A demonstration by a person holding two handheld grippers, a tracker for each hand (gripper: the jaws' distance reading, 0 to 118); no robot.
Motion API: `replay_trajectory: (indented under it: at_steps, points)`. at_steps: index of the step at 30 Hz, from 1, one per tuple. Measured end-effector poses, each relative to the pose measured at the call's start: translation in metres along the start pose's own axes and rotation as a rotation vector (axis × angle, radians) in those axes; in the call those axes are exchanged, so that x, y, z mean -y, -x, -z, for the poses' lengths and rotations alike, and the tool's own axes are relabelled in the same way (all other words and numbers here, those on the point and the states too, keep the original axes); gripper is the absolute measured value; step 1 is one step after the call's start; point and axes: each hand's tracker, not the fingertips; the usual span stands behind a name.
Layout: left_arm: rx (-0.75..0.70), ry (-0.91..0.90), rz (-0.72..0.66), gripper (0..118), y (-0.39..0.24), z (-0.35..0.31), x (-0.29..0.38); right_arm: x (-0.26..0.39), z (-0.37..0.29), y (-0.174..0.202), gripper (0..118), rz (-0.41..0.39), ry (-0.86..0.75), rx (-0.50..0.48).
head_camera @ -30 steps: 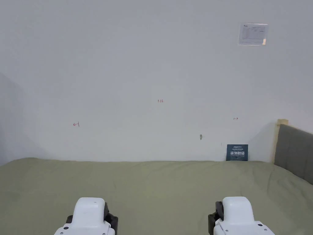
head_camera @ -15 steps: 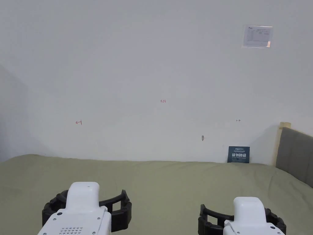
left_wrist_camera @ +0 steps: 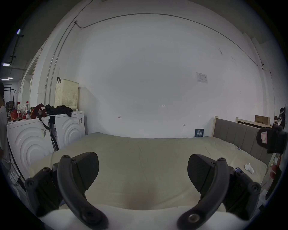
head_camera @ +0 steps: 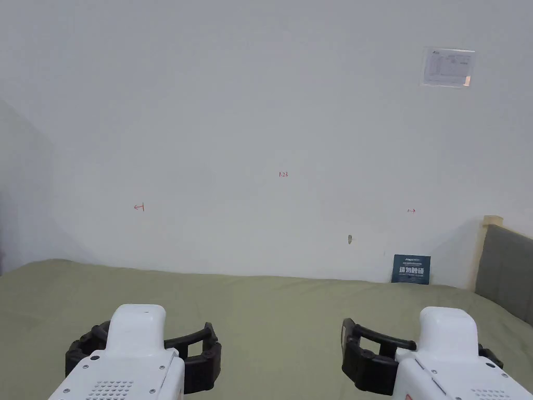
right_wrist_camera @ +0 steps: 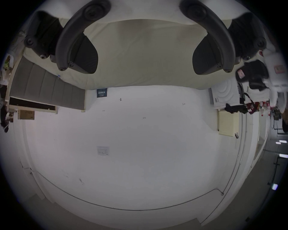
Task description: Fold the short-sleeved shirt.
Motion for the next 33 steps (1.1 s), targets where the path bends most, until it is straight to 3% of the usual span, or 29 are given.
replay_trajectory:
  at_steps: [4, 10, 16, 20, 22, 26, 33]
  points:
    - [-0.001, -0.009, -0.011, 115, 0.002, 0.0, -0.005, -0.013, -0.004, 0.0, 118, 0.082, 0.019, -0.04]
    - [-0.006, -0.015, 0.0, 115, 0.002, -0.003, -0.014, -0.013, 0.001, -0.001, 118, 0.059, 0.014, -0.006]
    - [0.018, 0.009, 0.011, 115, -0.003, -0.006, -0.019, -0.005, 0.016, -0.006, 118, 0.049, 0.065, -0.036]
    - [0.044, -0.001, 0.014, 115, -0.007, -0.005, -0.021, -0.003, 0.023, -0.015, 118, 0.129, 0.098, -0.053]
    - [0.048, 0.002, 0.022, 115, -0.01, -0.004, -0.021, -0.005, 0.023, -0.016, 118, 0.16, 0.089, -0.01]
    - [0.053, 0.011, 0.029, 115, -0.013, 0.0, -0.022, -0.014, 0.027, -0.014, 118, 0.067, 0.163, 0.125]
    - [0.06, 0.011, 0.024, 115, -0.016, 0.002, -0.025, -0.014, 0.024, -0.004, 118, 0.024, 0.117, 0.044]
